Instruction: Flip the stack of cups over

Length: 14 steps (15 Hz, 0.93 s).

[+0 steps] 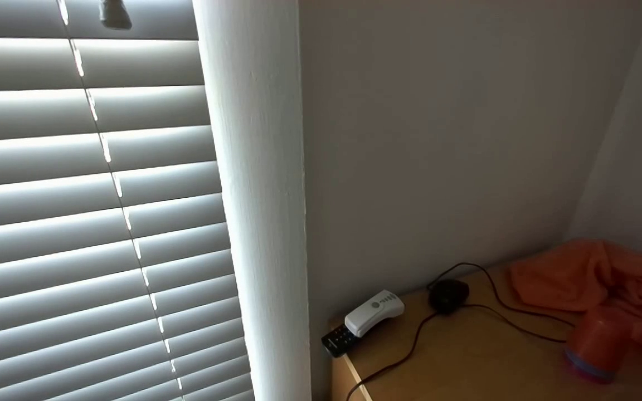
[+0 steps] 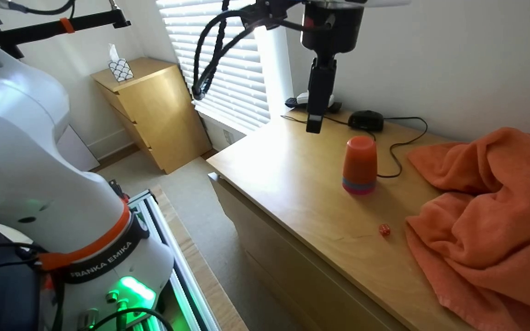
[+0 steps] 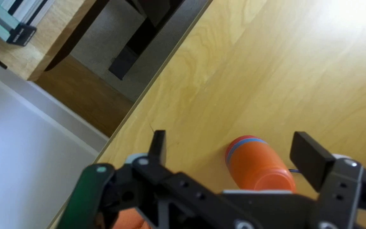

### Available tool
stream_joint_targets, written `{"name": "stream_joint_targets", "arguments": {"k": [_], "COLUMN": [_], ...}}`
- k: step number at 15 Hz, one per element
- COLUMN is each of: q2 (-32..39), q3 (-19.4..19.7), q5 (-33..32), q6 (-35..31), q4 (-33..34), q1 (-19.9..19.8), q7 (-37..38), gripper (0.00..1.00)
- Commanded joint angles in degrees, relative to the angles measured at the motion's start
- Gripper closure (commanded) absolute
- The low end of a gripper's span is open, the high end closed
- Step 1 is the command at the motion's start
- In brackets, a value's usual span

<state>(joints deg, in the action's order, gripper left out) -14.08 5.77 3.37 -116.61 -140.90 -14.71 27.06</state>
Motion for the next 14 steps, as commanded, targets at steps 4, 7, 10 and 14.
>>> {"name": "stream_joint_targets", "arguments": {"k": [4,7,10,14], "q2": [15.0,20.3,24.7,29.9], "q3": [4.6,5.9,6.9,8.2], "q5": [14.6,21.6,26.0,27.0], "q6": [2.9,4.1,5.7,8.3], "q4": [10.3,14.2,17.9,22.1], "q1": [0.5,0.0,-0.6,-1.1], "q7": [0.4,-0.7,-0.3,2.0], "gripper": [0.0,0.0,0.0,0.0]}}
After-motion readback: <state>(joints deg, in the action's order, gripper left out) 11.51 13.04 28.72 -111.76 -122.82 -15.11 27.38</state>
